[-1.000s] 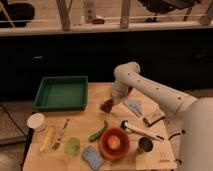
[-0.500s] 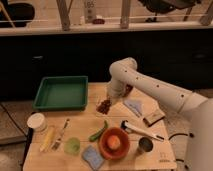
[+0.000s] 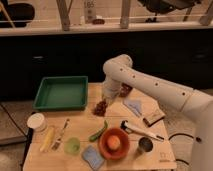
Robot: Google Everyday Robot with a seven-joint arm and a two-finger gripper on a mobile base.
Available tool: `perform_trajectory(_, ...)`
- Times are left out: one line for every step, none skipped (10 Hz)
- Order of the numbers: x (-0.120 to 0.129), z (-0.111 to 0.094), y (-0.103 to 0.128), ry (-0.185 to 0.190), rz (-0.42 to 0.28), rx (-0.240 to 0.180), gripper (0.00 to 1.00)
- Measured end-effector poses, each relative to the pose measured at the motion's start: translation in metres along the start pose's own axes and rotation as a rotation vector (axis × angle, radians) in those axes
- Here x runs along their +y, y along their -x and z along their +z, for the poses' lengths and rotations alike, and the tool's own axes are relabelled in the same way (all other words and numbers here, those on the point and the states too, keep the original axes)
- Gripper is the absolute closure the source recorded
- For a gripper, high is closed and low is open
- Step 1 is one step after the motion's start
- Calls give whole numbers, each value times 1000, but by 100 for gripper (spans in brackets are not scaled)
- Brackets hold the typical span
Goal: Place grapes in plastic cup
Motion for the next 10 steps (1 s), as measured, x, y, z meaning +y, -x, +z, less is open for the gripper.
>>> perform_trajectory(1, -3, 12, 1, -17, -1, 99)
perform_trajectory(3, -5, 18, 3, -28, -5, 99)
perform_trajectory(2, -6, 23, 4, -38, -8, 99)
perform_trajectory(2, -6, 30, 5, -55, -14, 99)
perform_trajectory(9, -6, 50, 9, -93, -28, 99)
perform_trajectory(11, -6, 57, 11, -106, -33, 99)
perform_trajectory(14, -6, 71, 14, -132, -42, 99)
perform_trajectory(15, -5, 76, 18, -145, -45, 99)
perform_trajectory(16, -4, 83, 22, -161, -49, 99)
perform_trajectory(17, -1, 94, 27, -182, -55, 99)
